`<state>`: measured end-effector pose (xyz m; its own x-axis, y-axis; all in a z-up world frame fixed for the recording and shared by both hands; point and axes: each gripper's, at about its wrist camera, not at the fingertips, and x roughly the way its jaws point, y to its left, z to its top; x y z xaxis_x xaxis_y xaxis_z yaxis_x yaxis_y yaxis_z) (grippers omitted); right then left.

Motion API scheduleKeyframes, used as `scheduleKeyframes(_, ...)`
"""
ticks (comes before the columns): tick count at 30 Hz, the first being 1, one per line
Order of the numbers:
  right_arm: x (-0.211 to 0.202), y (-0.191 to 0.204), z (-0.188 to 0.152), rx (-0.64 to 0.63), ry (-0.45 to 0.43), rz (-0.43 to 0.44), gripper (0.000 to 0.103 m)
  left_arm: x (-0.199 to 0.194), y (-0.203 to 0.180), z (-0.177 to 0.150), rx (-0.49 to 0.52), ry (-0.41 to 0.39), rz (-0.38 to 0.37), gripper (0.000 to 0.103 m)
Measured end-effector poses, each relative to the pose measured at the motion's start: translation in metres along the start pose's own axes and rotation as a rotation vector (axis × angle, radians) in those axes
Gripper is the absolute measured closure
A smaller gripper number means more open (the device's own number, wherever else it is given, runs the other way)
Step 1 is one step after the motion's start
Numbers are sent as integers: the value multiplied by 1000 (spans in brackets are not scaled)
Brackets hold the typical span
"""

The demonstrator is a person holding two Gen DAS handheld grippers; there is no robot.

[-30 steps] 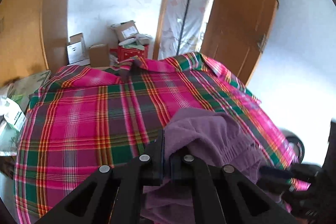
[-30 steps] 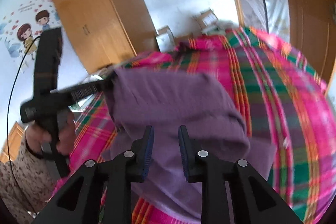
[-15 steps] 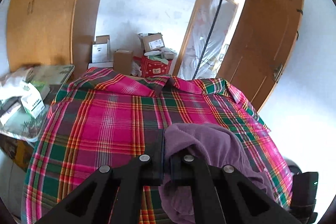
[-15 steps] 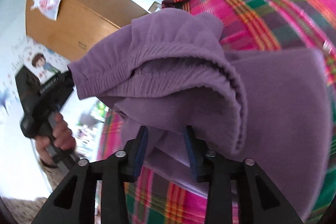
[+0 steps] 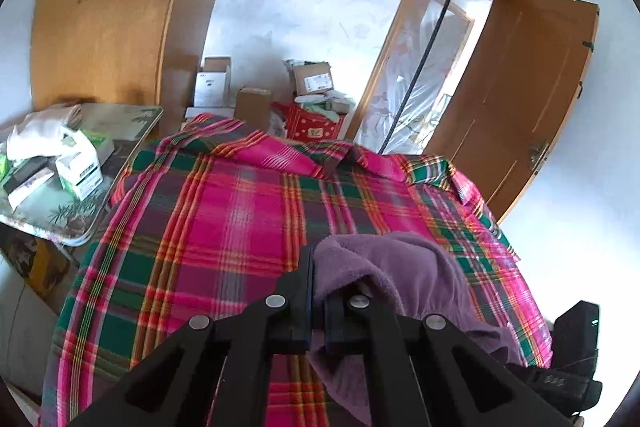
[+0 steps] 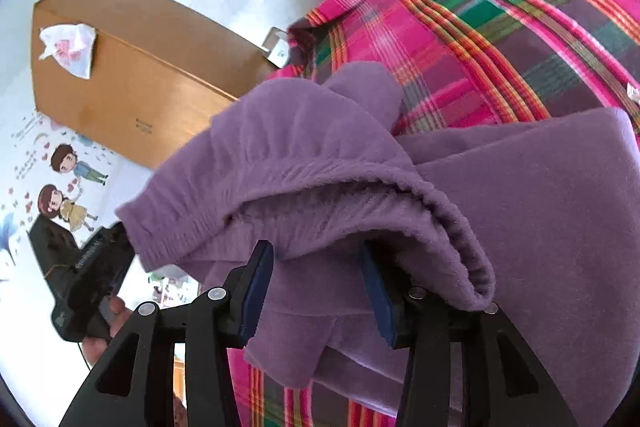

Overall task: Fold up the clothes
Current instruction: 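Lift the purple pants with both grippers and shake them open above the bed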

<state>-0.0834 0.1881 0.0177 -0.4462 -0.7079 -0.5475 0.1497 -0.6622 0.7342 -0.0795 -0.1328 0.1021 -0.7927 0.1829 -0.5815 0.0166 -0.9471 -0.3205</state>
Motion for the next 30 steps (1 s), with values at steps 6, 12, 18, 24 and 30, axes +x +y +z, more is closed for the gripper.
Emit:
scheduleKeyframes(6,-9,35,-23,-271,9,-97,54,0,13,-8,-29,25,6,99)
scheduleKeyframes(12,15,70,-44,-577,-38,-326,54,-9,17,-9,-43,18,5,99)
scheduleKeyframes(18,31,85,-67,-788,-7,-394,54,-14,29,-12,-73,14,26,99)
scheduleKeyframes(24,40,78,-61,-759,-26,-424,72,-16,38,-17,-93,23,35,99)
scheduleKeyframes(30,22,84,-43,-719,-97,-398,96,-21,49,-23,-123,22,47,99)
